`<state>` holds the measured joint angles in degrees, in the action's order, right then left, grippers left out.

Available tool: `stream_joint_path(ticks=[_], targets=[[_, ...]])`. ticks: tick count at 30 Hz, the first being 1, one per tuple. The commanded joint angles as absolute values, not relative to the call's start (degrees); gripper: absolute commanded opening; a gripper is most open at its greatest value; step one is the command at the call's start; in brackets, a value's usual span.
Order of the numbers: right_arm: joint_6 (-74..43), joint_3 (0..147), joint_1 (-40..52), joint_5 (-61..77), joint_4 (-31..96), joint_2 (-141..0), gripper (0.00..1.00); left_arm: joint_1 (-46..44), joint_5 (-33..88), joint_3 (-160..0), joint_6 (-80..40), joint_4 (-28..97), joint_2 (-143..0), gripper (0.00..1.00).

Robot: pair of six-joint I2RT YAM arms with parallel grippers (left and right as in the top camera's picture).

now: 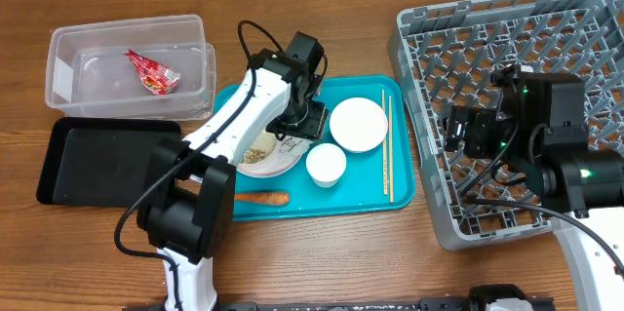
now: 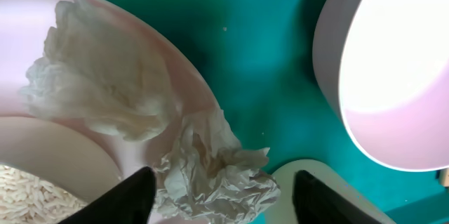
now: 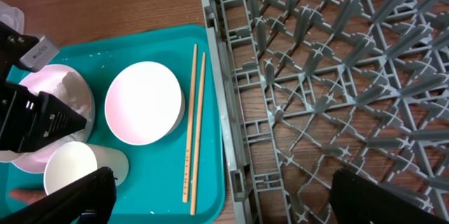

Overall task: Sort waste into correct bins and load items into the dishwasher
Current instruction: 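Carry the foil left and release it into the clear bin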

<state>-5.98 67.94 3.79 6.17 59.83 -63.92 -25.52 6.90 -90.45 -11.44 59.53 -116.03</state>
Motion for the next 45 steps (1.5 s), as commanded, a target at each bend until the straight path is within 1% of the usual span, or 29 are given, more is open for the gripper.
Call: stream_joint_path(ticks=[1,4,5,11,14,16,17,19,21,28,34,40,45], targets=[[-5.96,69.49,3.77,6.55,59.79,-63.57,1.00,-25.98,7.51,-90.08,-10.44,59.75,-116.90,0.56],[-5.96,69.49,3.77,6.55,59.79,-63.57,1.00,-25.98,7.53,-90.06,-10.44,59.94,-116.90,0.43],[-5.96,69.49,3.77,6.55,59.79,-63.57,1.00,-25.98,7.51,-90.04,-10.44,60.05,-116.90,0.41],[-5.96,69.49,3.77,6.55,60.27,-63.57,1.00,-25.98,7.27,-90.04,-10.20,61.06,-116.90,0.44],[-5.96,69.49,3.77,6.55,60.34,-63.57,1.00,-25.98,7.25,-90.04,-10.22,61.08,-116.90,0.40],[-5.96,69.49,3.77,6.55,60.34,-63.57,1.00,-25.98,7.07,-90.04,-10.24,61.06,-116.90,0.32],[-5.96,69.49,3.77,6.55,60.34,-63.57,1.00,-26.00,7.07,-90.04,-10.24,61.06,-116.90,0.25],[-5.96,69.49,3.77,6.55,60.34,-63.57,1.00,-25.98,7.07,-90.04,-10.24,61.04,-116.90,0.17],[-5.96,69.49,3.77,6.55,60.34,-63.57,1.00,-25.98,7.05,-90.04,-10.22,60.88,-116.90,0.04],[-5.96,69.49,3.77,6.55,60.38,-63.57,1.00,-25.21,7.09,-91.98,-10.26,61.49,-116.84,0.04],[-5.96,69.49,3.77,6.52,60.38,-63.57,1.00,-22.57,6.63,-102.52,-10.26,68.77,-115.79,0.04],[-5.96,69.49,3.77,6.55,60.38,-63.57,1.00,-17.45,3.03,-115.39,-10.20,72.84,-113.86,0.04],[-5.96,69.49,3.77,6.52,60.40,-63.57,1.00,-10.61,-3.95,-121.91,-10.24,72.79,-112.97,0.04]])
